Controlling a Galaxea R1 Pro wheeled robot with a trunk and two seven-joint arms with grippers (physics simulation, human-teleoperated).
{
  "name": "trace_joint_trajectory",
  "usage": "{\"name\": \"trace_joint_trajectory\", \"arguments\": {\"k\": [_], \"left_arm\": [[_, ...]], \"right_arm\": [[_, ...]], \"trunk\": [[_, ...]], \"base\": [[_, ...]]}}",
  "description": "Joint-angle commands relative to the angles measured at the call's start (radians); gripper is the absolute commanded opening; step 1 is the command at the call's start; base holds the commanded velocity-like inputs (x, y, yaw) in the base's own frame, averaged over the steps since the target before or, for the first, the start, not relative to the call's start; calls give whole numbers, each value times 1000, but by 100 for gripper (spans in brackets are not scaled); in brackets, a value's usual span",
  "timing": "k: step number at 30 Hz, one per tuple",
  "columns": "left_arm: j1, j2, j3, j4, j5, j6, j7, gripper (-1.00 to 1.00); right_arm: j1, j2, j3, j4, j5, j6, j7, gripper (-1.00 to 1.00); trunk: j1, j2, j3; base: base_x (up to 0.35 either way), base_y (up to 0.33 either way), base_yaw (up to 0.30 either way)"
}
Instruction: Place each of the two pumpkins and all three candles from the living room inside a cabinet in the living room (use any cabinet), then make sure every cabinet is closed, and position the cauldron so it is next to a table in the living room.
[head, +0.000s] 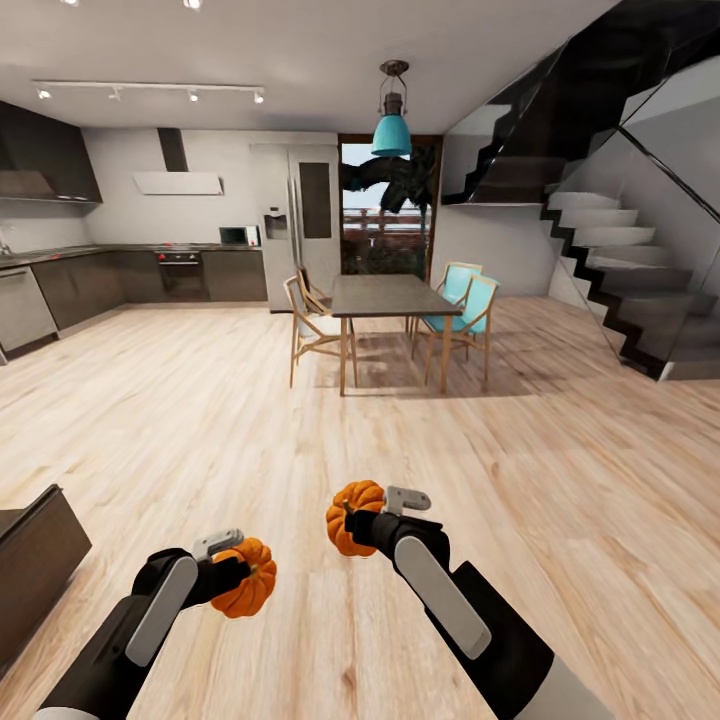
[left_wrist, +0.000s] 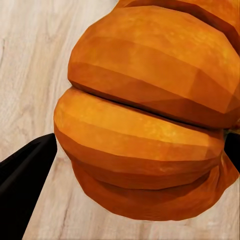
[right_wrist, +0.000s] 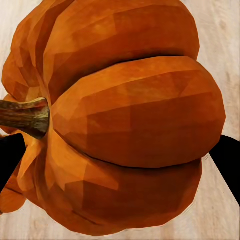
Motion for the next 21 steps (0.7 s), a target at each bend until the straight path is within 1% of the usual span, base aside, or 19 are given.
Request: {"name": "trace_joint_trajectory", "arguments": {"k": [1, 6, 14, 21], "left_arm": [[-1, 1, -3, -2, 8, 2, 11, -100], [-1, -2, -2, -4, 6, 29, 12, -100], [-1, -4, -2, -2, 6, 32, 12, -100], [-1, -4, -2, -2, 5, 32, 11, -100]], "right_arm": [[-1, 0, 1, -1, -6, 2, -8, -100], [-1, 0, 1, -1, -6, -5, -8, -100], [-1, 0, 1, -1, -5, -14, -9, -100], [-1, 0, 1, -1, -4, -13, -9, -100]], "trunk": [[1, 0, -1], [1, 0, 0], [1, 0, 12], [1, 0, 22]], "base": [[332, 0, 0], [333, 0, 0], [333, 0, 5], [333, 0, 70]]}}
